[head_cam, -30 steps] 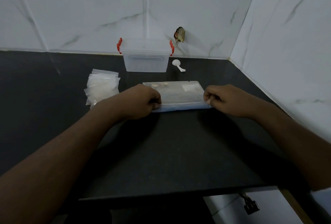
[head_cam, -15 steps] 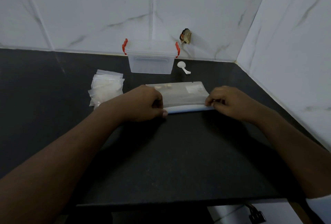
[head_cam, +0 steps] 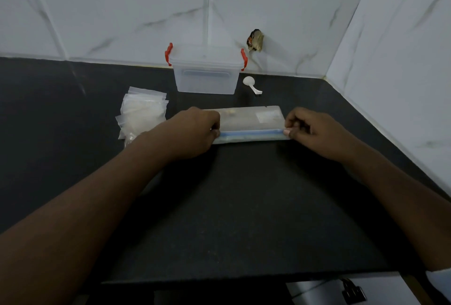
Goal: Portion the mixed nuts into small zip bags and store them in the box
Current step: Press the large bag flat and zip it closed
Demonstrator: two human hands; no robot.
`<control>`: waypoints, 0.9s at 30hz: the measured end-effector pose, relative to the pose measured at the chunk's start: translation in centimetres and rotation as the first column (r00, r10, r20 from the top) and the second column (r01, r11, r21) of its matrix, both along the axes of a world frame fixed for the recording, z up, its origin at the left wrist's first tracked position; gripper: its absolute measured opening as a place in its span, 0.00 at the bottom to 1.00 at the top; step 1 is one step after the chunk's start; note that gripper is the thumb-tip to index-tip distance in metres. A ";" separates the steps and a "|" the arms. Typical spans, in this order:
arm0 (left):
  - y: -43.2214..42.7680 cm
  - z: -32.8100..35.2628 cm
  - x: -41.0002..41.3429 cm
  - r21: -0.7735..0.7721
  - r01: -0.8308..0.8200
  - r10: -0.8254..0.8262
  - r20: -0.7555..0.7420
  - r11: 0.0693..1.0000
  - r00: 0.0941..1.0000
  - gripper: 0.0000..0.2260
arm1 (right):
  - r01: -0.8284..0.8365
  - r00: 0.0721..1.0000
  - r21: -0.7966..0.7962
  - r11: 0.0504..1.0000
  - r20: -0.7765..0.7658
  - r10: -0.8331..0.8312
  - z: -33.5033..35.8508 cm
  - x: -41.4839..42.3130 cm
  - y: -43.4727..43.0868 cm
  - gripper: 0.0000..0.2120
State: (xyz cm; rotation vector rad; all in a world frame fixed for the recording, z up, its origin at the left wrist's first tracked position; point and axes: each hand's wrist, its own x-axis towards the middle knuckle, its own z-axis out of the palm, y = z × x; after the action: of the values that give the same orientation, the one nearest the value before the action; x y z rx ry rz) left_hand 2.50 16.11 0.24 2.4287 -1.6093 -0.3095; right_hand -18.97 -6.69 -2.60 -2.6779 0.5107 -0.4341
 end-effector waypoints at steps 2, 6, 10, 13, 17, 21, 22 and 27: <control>-0.1 -0.2 0.0 -0.002 -0.008 0.009 0.045 1.000 0.999 0.09 | -0.006 1.000 -0.062 0.998 -0.001 0.006 -0.1 0.1 -0.1 0.04; 0.1 -0.2 0.0 -0.050 0.034 -0.026 0.159 0.998 0.987 0.08 | -0.054 0.999 -0.164 0.985 -0.006 0.053 0.0 0.3 -0.3 0.03; -0.2 -0.1 0.0 0.004 0.056 -0.056 0.097 0.998 0.994 0.07 | -0.126 0.985 -0.178 0.976 -0.138 0.102 0.4 -0.3 -0.8 0.13; 0.0 0.0 0.0 0.015 0.050 -0.051 0.058 0.999 0.997 0.11 | -0.108 0.986 -0.179 0.978 -0.143 0.083 0.3 -0.3 -1.1 0.08; 0.2 0.1 -0.1 -0.001 0.020 -0.020 0.050 1.000 0.999 0.08 | -0.038 0.998 -0.123 0.992 -0.047 0.032 0.3 0.0 -0.2 0.04; -0.1 0.2 -0.3 -0.034 -0.036 0.037 0.021 0.999 0.999 0.09 | 0.013 0.999 -0.030 0.999 0.049 -0.011 0.1 -0.3 0.0 0.05; -0.1 0.3 -0.3 -0.040 -0.051 0.051 0.015 0.998 0.999 0.10 | 0.014 0.999 -0.067 0.998 0.044 -0.011 -0.1 -0.1 0.0 0.04; -0.3 -0.1 0.1 -0.053 -0.038 0.046 0.149 0.998 0.988 0.11 | -0.022 1.000 -0.207 0.978 -0.018 0.018 -0.8 0.4 -1.0 0.05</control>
State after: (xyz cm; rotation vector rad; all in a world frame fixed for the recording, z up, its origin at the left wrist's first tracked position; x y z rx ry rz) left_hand 2.58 15.86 0.12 2.4968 -1.6011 -0.0799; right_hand -18.58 -7.66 -3.39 -2.8856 0.4655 -0.4839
